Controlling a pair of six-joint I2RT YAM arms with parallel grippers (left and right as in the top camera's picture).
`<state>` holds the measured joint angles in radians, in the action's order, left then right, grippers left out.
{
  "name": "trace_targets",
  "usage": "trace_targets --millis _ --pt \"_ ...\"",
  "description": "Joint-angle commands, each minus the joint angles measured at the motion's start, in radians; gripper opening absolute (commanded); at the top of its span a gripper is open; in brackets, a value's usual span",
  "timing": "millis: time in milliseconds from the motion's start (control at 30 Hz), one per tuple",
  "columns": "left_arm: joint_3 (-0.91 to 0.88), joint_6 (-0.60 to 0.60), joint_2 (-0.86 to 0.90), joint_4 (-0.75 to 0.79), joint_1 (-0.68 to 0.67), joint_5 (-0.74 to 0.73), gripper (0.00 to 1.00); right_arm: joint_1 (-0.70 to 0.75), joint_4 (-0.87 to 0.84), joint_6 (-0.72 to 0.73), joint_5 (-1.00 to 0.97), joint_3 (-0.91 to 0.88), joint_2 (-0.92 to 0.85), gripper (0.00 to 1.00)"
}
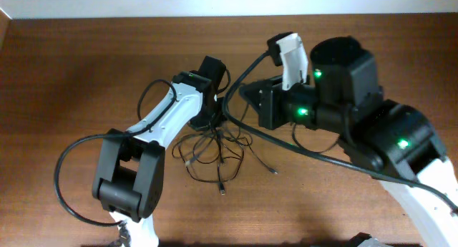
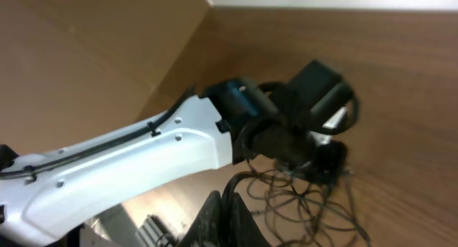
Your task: Untangle cables
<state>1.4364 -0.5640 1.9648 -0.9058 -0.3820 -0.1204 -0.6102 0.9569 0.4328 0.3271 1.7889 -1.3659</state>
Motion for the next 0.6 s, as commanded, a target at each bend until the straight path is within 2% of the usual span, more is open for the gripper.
trace_targets --millis 0,200,300,400,567 --pt "0.004 0.02 0.063 -0.001 0.039 0.062 0.0 0.004 0.039 -0.063 -0.094 0.102 0.038 0.04" --pt "0.004 0.02 0.113 0.002 0.094 0.061 0.0 0.004 0.192 -0.142 -0.273 0.241 0.043 0.04" --pt "0.004 0.019 0.114 0.014 0.134 0.06 0.0 0.004 0.188 -0.154 -0.303 0.319 0.047 0.04" --pt "0.004 0.02 0.115 0.014 0.173 0.061 0.0 0.004 0.146 -0.247 -0.303 0.415 0.047 0.04" --pt "0.004 0.02 0.117 0.014 0.196 0.061 0.0 0.004 0.153 -0.287 -0.317 0.465 0.044 0.04"
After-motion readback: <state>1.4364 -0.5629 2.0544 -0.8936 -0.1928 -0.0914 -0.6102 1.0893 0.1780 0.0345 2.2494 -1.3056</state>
